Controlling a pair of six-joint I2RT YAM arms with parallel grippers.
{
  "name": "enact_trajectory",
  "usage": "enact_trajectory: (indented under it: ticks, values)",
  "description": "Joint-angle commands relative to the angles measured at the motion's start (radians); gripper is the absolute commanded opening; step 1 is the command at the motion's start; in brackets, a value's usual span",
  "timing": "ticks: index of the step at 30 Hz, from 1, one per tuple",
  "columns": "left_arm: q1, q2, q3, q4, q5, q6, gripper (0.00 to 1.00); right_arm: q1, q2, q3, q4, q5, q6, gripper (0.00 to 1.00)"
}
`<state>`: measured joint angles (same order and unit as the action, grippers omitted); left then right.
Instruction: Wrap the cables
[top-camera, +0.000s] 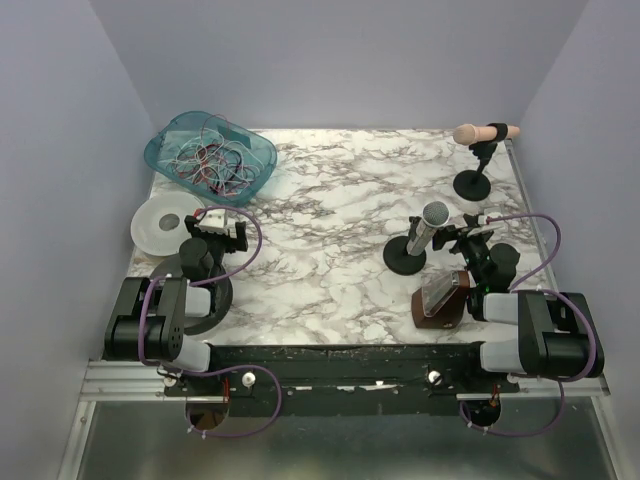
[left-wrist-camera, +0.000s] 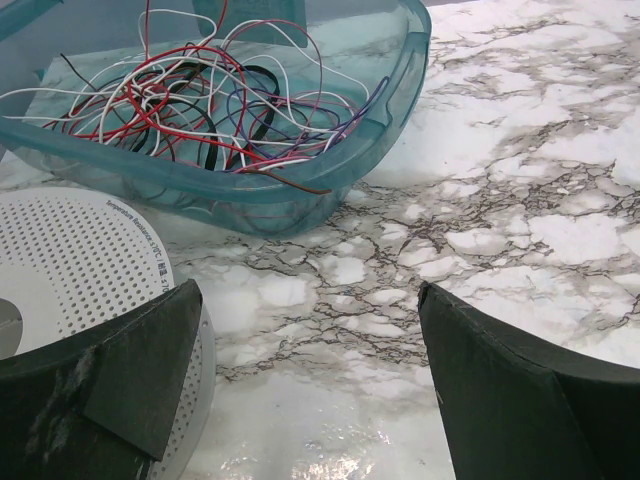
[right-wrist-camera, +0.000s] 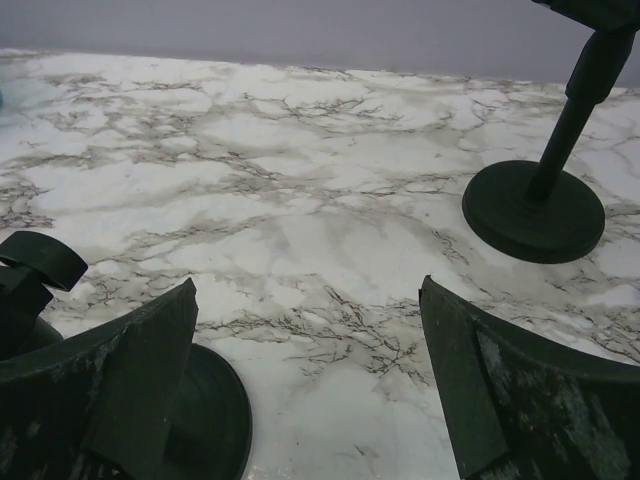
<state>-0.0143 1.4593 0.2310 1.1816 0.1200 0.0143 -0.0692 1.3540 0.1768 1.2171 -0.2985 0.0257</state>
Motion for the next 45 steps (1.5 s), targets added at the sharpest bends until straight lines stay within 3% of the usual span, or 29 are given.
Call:
enact_trajectory:
  ticks: [1,9,12,16,20,26,30,33,41,43,45]
  values:
    - [-0.001,0.007,0.002,0.053,-0.003,-0.01,0.99,-0.001,0.007,0.007,0.024,0.024,-0.01,1.0]
    - [0.0,-0.025,-0.019,0.066,-0.019,-0.008,0.99,-0.003,-0.03,-0.016,0.039,0.07,0.014,1.0]
    - [0.0,-0.161,0.01,-0.116,0.076,0.012,0.99,-0.003,-0.14,-0.023,-0.052,0.064,0.008,1.0]
    - [0.0,-0.344,0.076,-0.359,0.262,0.052,0.99,-0.003,-0.355,0.027,-0.297,0.12,0.029,1.0]
    - [-0.001,-0.431,0.067,-0.413,0.302,-0.01,0.99,-0.003,-0.536,0.156,-0.627,0.122,-0.05,1.0]
    - [-0.012,-0.508,0.125,-0.549,0.306,-0.051,0.99,-0.004,-0.69,0.401,-1.092,0.253,-0.15,1.0]
    - [-0.03,-0.536,0.188,-0.635,0.337,-0.027,0.99,-0.003,-0.711,0.633,-1.442,0.201,-0.152,1.0]
    - [-0.044,-0.539,0.212,-0.62,0.366,0.019,0.99,-0.003,-0.724,0.783,-1.66,0.075,-0.135,1.0]
    - [-0.058,-0.444,0.33,-0.626,0.401,0.064,0.99,-0.004,-0.647,1.116,-2.1,-0.535,-0.182,1.0]
    - [-0.064,-0.416,0.353,-0.636,0.412,0.073,0.99,-0.003,-0.618,1.119,-2.171,-0.53,-0.167,1.0]
    - [-0.069,-0.406,0.36,-0.623,0.409,0.073,0.99,-0.003,-0.625,1.097,-2.211,-0.409,-0.156,1.0]
